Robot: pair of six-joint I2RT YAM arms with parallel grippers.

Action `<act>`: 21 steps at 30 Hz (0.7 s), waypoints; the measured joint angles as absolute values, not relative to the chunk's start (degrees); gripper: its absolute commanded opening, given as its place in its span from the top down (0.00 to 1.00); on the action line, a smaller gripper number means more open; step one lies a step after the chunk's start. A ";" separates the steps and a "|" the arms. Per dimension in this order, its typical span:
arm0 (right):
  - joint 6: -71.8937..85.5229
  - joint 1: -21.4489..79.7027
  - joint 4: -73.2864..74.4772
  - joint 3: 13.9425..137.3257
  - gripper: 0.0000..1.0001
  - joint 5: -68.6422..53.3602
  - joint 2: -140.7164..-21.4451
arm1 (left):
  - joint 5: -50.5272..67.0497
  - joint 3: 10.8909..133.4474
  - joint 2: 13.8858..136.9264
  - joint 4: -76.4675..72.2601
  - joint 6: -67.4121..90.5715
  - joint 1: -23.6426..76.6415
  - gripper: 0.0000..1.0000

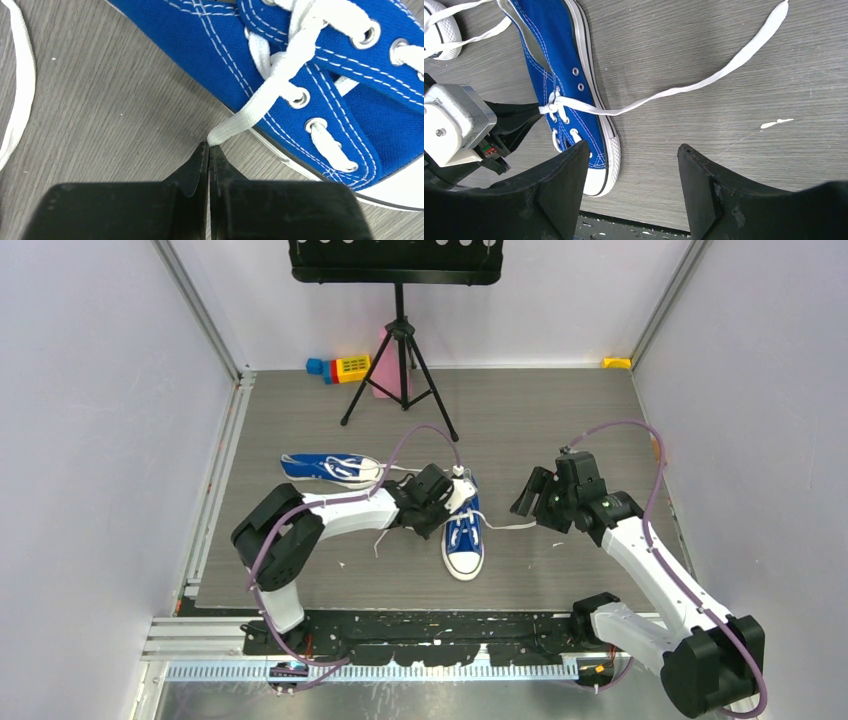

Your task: Tie the shoes

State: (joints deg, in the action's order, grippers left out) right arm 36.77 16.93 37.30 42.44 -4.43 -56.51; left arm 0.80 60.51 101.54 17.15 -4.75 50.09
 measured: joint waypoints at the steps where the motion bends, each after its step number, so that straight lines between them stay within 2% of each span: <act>1: 36.80 17.08 37.28 42.44 0.30 -4.45 -56.53 | 0.47 60.45 101.43 17.12 -4.49 50.15 1.00; 13: 36.67 19.77 34.41 42.44 0.34 -7.51 -57.25 | -1.45 51.00 89.25 8.71 4.05 49.82 1.00; 21: 34.11 25.41 26.50 41.45 0.37 -12.10 -57.32 | -1.37 46.04 87.09 0.05 11.92 47.77 1.00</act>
State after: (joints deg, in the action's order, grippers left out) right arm 34.11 25.41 26.50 41.45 -12.10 -57.32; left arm -1.37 46.04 87.09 0.05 11.92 47.77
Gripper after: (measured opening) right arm 0.646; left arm 0.009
